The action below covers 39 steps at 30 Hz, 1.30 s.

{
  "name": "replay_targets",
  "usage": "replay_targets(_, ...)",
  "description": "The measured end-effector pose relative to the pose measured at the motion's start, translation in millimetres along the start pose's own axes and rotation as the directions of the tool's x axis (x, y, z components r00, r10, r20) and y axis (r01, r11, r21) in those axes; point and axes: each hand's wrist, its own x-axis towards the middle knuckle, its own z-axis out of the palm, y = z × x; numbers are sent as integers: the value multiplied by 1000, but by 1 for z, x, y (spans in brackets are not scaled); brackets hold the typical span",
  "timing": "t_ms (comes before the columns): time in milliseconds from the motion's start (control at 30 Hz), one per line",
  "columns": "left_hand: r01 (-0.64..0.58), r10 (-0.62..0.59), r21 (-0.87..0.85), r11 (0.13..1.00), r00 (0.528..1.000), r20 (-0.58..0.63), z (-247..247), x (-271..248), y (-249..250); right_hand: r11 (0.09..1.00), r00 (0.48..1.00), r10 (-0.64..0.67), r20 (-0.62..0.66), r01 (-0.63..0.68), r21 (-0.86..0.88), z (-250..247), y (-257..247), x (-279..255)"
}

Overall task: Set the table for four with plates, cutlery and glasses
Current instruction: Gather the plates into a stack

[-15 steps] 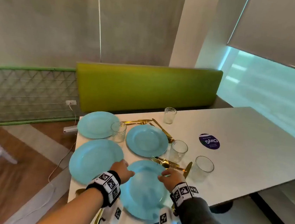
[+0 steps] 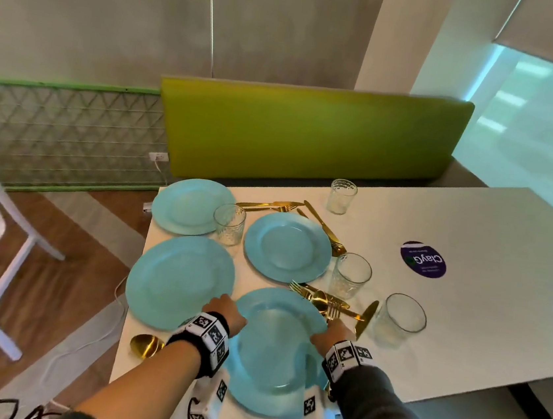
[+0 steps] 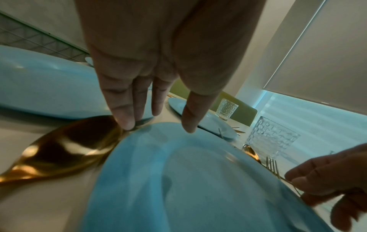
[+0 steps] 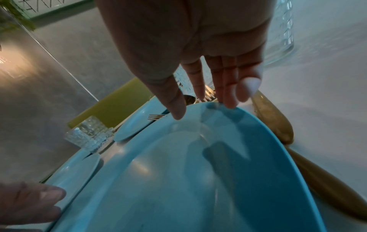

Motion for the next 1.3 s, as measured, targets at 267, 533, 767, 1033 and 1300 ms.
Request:
replay_targets(267,5,-6,20,1000,1000,17,3,8,-1,999,997,47,69,-45,-27,-2,9,14)
replay_targets(533,-28,28,-70,997,1000,2,-10,10,-2,988,991,-131,-2,130,-77,-36,-14,-2)
replay_targets(767,-201,162,-219,955,969,-184,-60,-2,-1,927,976,-195,-94,215,306,-81,-34,-9)
replay_targets(1033,-286,263,-820,496,949,-172,-117,-23,-10,654,950,-240,-200,311,690,-99,-64,-30)
replay_targets(1300,-335,119,-918,214,941,-316,-162,-2,-18,489,962,-200,-184,261,832,-73,-101,-28)
